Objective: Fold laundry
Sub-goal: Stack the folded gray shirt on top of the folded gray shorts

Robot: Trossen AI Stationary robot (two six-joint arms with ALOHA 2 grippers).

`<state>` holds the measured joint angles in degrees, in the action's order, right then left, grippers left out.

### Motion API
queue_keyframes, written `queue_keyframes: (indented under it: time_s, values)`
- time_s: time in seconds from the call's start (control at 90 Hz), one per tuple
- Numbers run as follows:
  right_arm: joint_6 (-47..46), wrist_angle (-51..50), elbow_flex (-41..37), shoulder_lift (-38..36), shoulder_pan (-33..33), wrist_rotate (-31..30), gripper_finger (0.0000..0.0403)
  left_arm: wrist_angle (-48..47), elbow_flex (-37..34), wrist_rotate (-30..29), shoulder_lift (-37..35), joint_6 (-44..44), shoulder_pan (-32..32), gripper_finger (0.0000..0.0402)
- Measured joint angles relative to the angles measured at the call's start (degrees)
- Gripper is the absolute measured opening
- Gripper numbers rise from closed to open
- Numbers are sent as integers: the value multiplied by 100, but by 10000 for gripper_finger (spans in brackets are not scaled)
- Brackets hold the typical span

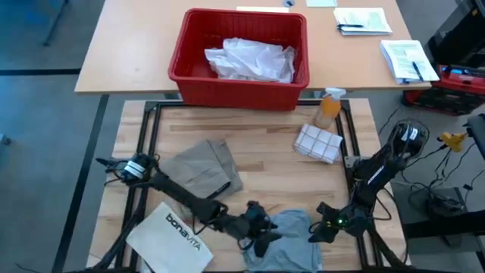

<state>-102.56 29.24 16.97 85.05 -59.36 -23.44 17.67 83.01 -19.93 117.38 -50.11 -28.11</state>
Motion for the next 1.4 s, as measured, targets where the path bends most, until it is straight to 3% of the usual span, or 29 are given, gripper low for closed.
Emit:
queue_keyframes:
  time_s: [0.167, 0.511, 0.833, 1.033, 1.4]
  values:
    - [-166, -49, 75, 26, 206, 25, 380, 49, 78, 491, 116, 385, 152, 151]
    - [-839, -836, 563, 184, 368, -731, 380, -62, 13, 523, 172, 282, 151, 108]
    - [-793, -1032, 1410, 1170, 479, -1017, 379, -202, 10, 554, 172, 507, 157, 93]
    - [-946, -1422, 1674, 1239, 631, -848, 378, -234, 8, 556, 168, 636, 137, 85]
    - [-1062, -1383, 1669, 1308, 844, -621, 281, -255, -20, 895, 143, 621, 131, 84]
